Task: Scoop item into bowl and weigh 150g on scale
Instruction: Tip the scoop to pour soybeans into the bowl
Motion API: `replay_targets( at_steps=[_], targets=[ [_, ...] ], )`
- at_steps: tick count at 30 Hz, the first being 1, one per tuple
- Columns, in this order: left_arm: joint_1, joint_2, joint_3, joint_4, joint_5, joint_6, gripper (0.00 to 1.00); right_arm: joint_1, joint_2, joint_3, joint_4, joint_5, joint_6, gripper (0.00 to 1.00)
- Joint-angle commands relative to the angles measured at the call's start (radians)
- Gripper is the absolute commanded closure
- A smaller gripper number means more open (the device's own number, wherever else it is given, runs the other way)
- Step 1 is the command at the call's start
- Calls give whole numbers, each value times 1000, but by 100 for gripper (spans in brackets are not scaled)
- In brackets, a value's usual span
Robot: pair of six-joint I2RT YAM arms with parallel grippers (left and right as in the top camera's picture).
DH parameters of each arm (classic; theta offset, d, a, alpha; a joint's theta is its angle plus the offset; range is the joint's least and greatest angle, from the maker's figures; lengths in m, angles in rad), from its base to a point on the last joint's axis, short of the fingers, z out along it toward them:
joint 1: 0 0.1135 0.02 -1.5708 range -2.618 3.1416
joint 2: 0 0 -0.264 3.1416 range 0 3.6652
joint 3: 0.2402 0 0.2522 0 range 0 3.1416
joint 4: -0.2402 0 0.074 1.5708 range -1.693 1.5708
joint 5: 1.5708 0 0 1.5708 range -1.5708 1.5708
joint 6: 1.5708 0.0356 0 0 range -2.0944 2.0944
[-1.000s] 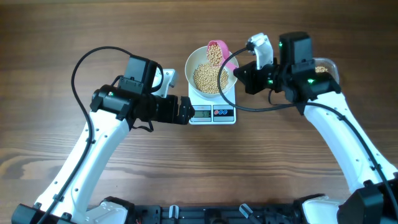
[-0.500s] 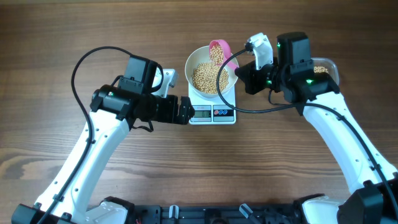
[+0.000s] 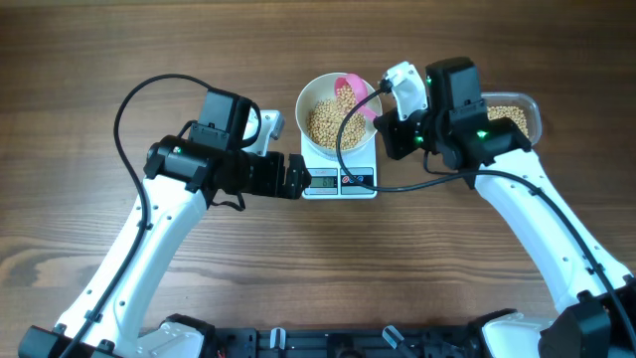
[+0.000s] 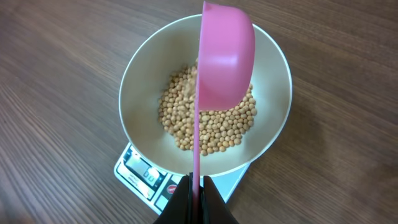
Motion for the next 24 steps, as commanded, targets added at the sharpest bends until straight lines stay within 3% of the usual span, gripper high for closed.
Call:
replay_targets(
  at_steps=[1,24],
  targets=[
    [-4,5,-3,2,16,1,0,9,-17,7,-2,40,-35,95],
    [-4,5,-3,2,16,1,0,169,-32,8,-23,348,-193,96]
  ],
)
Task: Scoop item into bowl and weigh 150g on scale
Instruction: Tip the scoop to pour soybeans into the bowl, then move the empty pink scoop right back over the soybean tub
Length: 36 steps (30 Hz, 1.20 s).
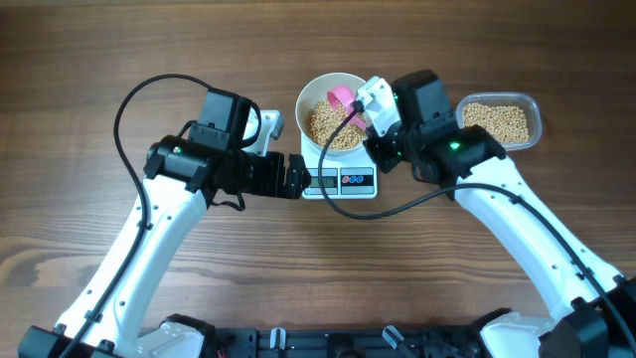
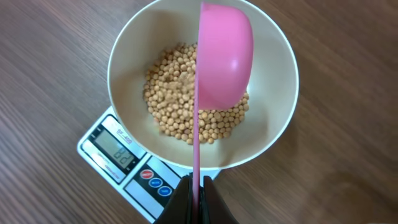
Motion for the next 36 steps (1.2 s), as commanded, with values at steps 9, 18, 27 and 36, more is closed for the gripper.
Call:
replay_targets(
  at_steps=[9,18,27,36],
  targets=[
    [-4,5,-3,2,16,1,0,56,-66,8,16,214,-93,96],
    [-4,5,-3,2,16,1,0,59,-67,8,19,209,-81,96],
    [-4,5,-3,2,16,1,0,59,-67,8,20,145,-81,96],
    [-4,5,-3,25,17,0,0,59,-68,10,42,137,98,96]
  ],
)
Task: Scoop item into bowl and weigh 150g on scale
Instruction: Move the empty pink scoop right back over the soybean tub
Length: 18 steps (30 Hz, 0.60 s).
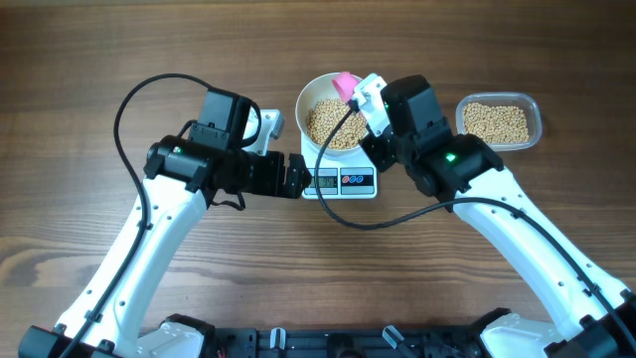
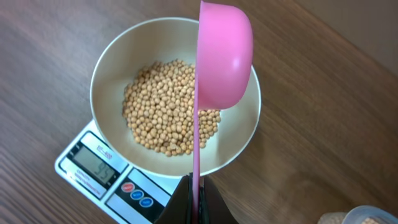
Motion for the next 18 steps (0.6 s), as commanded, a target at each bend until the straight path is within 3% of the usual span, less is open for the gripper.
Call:
replay_targets(
  at_steps=[1,10,16,18],
  targets=[
    [-4,5,-3,21,21,-8,0,6,-24,12,6,-9,53,96],
    [-5,5,-3,20,107,-29,0,-26,-51,31,19,-9,79,96],
    [-76,5,-3,16,95,20,0,-68,-73,34,25,-13,85,96],
    [-114,5,-3,8,24,23,0,-70,-82,34,33,-13,85,96]
  ],
)
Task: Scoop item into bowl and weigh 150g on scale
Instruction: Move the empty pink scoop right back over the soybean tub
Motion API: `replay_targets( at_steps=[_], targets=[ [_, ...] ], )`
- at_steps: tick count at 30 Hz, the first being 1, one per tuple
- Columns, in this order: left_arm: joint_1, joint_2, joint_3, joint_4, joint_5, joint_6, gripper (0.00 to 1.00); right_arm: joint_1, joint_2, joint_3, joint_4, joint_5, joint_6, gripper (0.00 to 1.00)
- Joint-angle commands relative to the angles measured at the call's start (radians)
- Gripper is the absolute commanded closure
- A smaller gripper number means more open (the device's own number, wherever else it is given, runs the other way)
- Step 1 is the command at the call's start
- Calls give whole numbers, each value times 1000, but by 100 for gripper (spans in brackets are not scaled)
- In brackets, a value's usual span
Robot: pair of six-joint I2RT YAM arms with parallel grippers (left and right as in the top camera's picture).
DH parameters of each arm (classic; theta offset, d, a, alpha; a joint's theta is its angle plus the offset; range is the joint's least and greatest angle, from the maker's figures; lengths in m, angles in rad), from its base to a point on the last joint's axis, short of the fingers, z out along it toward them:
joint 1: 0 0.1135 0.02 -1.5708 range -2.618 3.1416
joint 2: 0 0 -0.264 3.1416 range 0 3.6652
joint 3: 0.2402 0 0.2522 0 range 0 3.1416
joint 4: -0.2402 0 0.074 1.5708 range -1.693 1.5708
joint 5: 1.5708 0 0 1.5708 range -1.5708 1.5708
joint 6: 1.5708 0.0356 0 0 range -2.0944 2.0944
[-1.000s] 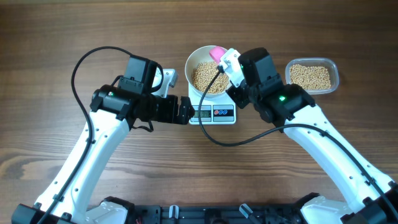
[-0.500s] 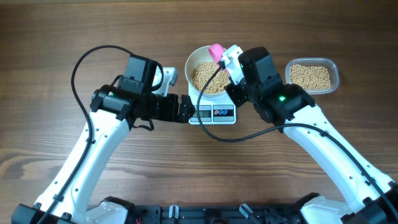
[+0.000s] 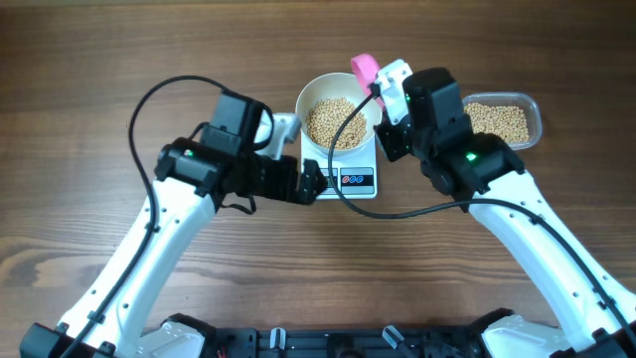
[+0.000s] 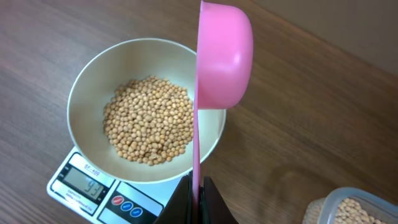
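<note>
A white bowl (image 3: 336,117) holding a layer of soybeans (image 4: 148,119) stands on a small white scale (image 4: 93,186). Its display reads roughly 93. My right gripper (image 4: 196,198) is shut on the thin handle of a pink scoop (image 4: 224,56). The scoop is turned on its side and hangs above the bowl's far right rim, showing its back; its inside is hidden. In the overhead view the scoop (image 3: 364,68) sits just past the rim. My left gripper (image 3: 312,185) lies at the scale's left end, and its jaws cannot be made out.
A clear plastic tub of soybeans (image 3: 500,120) sits on the wooden table to the right of the bowl and shows at the lower right corner of the right wrist view (image 4: 356,208). The right arm's black cable loops over the scale's front.
My right gripper and the scoop have shifted from over the bowl's right side to its far right rim, nearer the tub. The left arm moved right, and its gripper now overlaps the scale's left end.
The scoop first hung tipped on its side over the beans in the bowl. It then stood over the bowl's middle, later near the right rim and higher. Now it is at the rim's outer edge. The left arm stayed beside the scale until this last shift.
</note>
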Motion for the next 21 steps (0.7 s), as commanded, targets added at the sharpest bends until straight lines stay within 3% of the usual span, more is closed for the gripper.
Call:
replay_targets(
  at_steps=[1,8,11,17,21],
  targets=[
    [-60,5,-3,-19,-99,34,0,-5,-39,33,19,-12,14,96],
    [-80,5,-3,-52,-232,31,0,-5,-42,33,18,-12,24,96],
    [-80,5,-3,-33,-294,-23,0,-5,-42,33,18,-16,33,96],
    [-80,5,-3,-15,-289,-26,0,-5,-42,33,18,-17,34,96],
    [-80,5,-3,-15,-275,-24,0,-5,-42,33,18,-124,29,96]
  ],
)
